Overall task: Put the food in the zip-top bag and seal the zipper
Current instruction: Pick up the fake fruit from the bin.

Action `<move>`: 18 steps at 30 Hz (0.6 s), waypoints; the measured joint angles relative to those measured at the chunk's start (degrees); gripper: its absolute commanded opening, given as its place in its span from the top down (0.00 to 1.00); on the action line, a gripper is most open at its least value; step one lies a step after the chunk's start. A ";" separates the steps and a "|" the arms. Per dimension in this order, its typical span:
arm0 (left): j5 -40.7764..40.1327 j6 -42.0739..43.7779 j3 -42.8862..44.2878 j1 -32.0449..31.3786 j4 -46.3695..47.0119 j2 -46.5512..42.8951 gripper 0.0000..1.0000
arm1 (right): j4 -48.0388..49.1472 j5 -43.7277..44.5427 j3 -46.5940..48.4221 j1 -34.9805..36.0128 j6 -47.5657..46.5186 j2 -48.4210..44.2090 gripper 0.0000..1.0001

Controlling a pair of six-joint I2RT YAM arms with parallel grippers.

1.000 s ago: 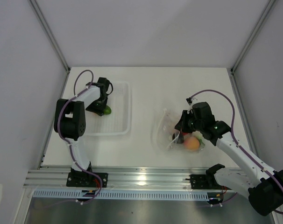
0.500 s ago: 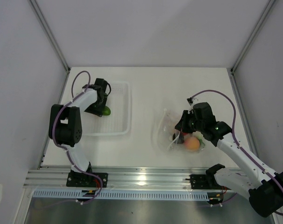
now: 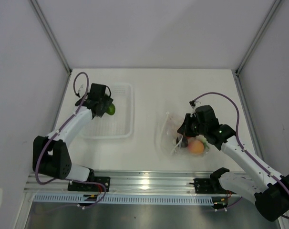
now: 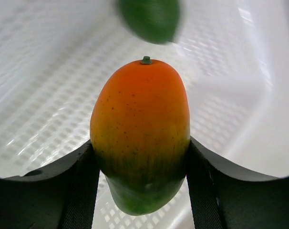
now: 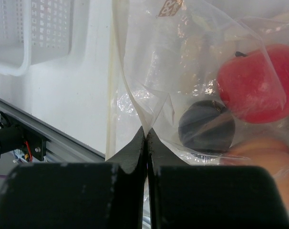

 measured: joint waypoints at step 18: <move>54.05 25.03 -18.73 -15.47 62.42 -8.11 0.99 | 0.39 0.37 0.17 2.21 1.22 1.31 1.00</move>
